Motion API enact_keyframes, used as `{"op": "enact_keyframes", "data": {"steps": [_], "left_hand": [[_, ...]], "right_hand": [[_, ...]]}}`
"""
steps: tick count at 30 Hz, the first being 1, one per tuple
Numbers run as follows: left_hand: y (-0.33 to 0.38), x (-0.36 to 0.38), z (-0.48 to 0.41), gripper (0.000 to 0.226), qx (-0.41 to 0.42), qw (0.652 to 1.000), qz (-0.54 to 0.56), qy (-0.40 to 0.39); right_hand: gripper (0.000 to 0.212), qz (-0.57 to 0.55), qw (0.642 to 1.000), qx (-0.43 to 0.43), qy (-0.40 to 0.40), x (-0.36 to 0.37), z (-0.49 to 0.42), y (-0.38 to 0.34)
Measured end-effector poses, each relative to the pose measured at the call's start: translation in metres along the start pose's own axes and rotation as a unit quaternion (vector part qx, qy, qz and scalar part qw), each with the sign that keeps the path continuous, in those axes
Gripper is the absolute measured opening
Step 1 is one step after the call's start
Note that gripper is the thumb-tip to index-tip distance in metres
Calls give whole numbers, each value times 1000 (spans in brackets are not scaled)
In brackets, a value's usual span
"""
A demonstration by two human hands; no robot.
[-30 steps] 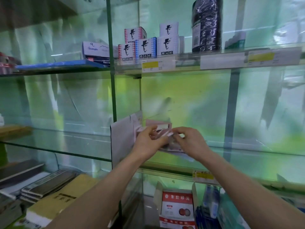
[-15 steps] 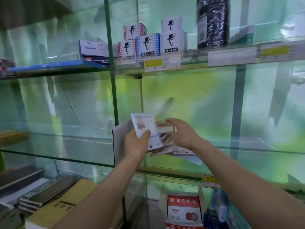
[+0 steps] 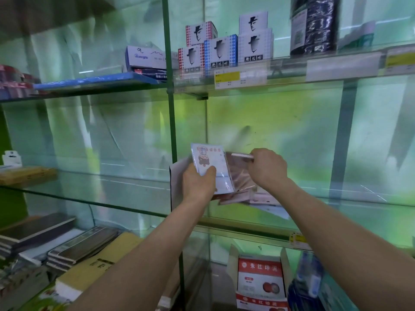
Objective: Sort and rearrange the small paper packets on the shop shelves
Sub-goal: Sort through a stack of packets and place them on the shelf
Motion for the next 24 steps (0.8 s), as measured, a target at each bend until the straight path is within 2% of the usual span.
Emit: {"op": "enact_keyframes", "data": {"steps": [3, 5, 7, 9, 11, 13, 18, 20, 22, 24], "left_hand": [[1, 3, 2, 25, -1, 1000, -8, 8], [1, 4, 2, 26, -6, 1000, -6, 9], [1, 6, 3, 28, -18, 1000, -2, 7], [1, 6, 4, 29, -29, 1000, 4, 3], [2, 6, 5, 29, -39, 999, 23, 2], [4, 5, 5, 28, -56, 997, 45, -11], [5, 7, 7, 30, -95, 988, 88, -79], [6, 5, 10, 21, -114, 982, 117, -93], [9, 3, 15, 12, -135, 976, 132, -106], [9, 2, 18, 11, -136, 976, 128, -107]], "right_hand": [[25, -88, 993, 73, -6, -1, 6, 12], [24, -119, 990, 81, 14, -8, 10, 13], [21, -198, 977, 78, -6, -14, 12, 10], [17, -341, 933, 84, -73, -19, 15, 3], [20, -418, 892, 89, -145, -23, 23, -3], [21, -419, 888, 83, -172, -26, 28, -5], [22, -433, 881, 114, -155, -29, 33, 2], [21, -429, 888, 119, -116, -31, 34, 6], [30, -405, 903, 121, -81, -33, 37, 9], [31, -365, 921, 118, -65, -39, 44, 8]]}}
Point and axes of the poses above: each hand's wrist, its own z-axis away from the middle knuckle, its own x-axis out of the palm, y = z × x, the point moved 3 cm from there along -z, towards the middle knuckle, and after that the axes turned 12 degrees about z, right-handed, at the moved point
